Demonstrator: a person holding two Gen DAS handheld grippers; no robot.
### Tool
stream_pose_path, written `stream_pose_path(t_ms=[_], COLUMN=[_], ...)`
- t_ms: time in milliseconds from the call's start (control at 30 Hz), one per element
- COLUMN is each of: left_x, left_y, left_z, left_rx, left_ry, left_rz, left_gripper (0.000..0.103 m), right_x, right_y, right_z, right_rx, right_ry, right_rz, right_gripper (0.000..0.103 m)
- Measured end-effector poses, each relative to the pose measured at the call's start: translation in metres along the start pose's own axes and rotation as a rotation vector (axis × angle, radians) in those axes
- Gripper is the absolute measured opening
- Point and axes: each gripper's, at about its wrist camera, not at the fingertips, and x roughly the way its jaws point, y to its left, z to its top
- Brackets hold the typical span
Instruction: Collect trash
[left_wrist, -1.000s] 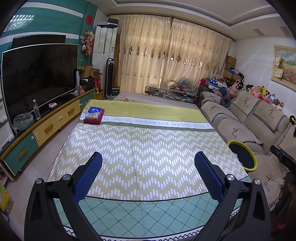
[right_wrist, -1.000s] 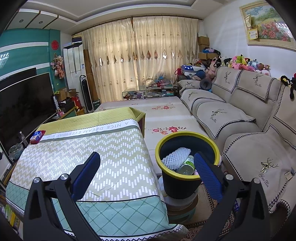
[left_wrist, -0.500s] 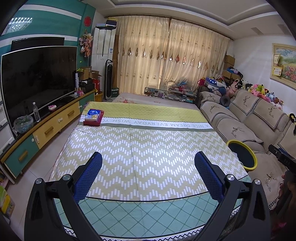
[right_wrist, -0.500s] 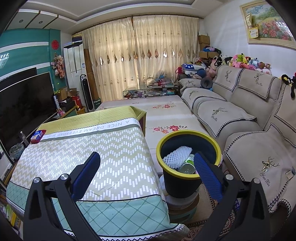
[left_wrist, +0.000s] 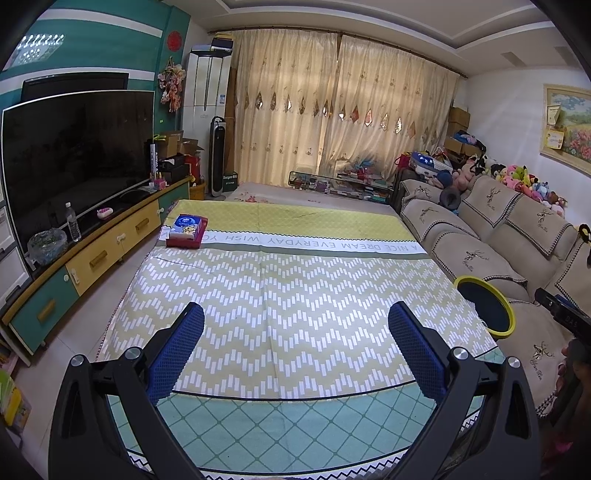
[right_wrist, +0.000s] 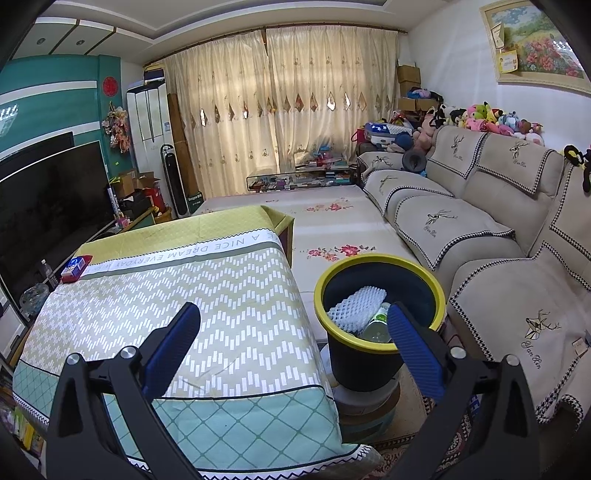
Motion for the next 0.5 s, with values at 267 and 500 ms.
stream_pose_path(t_ms=[267, 500], left_x=[0.0023, 0.0023], left_y=[0.0018, 0.0021], left_z=[-0.0017, -0.0034], left_rx=[0.0, 0.0], left_ry=[0.003, 0.007], left_rz=[0.0, 0.0], left_gripper=[0.098, 0.098], right_x=[0.0007, 0.0034], right_y=[0.0014, 0.0037], right_z=[-0.0008, -0.0027], right_rx=[-0.001, 0.0], right_ry=[0.002, 0.004], right_rz=[0.001, 0.004], right_gripper=[0.096, 0.096])
